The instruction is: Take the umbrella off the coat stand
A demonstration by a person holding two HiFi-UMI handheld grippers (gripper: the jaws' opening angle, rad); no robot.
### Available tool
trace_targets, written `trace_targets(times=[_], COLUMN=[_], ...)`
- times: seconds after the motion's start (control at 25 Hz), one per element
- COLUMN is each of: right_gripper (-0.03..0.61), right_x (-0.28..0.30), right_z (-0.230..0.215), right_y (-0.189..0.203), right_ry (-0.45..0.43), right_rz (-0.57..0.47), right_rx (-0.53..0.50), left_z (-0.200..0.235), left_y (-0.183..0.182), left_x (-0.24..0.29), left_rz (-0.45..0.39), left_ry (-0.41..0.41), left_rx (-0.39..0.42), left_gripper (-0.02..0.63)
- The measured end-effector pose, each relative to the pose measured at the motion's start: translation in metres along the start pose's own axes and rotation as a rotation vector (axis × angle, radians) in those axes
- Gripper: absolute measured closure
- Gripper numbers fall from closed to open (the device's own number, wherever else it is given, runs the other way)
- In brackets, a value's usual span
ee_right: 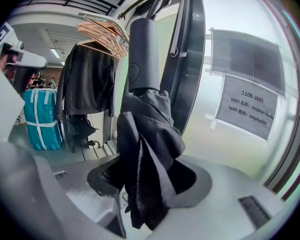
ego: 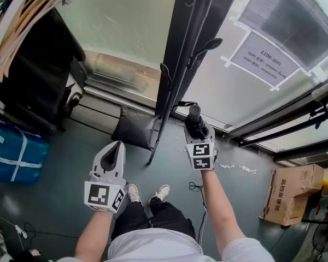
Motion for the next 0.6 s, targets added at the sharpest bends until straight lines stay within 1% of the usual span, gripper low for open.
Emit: trace_targets(times=[0.2,0.6], right_gripper=[0.342,0.342], right_x=[0.003,-0.001], right_z=[-0.003,-0.013], right_y=[-0.007,-0.018], right_ry=[-0.014,-0.016], right_rz=[-0.014,-0.039], right_rx=[-0.017,-0.029], left_z=[-0.001,-0.006], left_y=[-0.003,-0.007], left_x=[0.002,0.007], left_rz=[-0.007,-0.017], left_ry=[-0.016,-0.017], left_rx=[-0.003,0.001], left_gripper=[0.591,0.591])
Point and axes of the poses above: the fingertips, and each gripper's own axes: x forward along the fingers, z to its left, y out of its underside, the point moved 7 cm from there along -x, backward along the fingers, and after that the axes turned 8 degrees about -x, right-handed, at the moved point
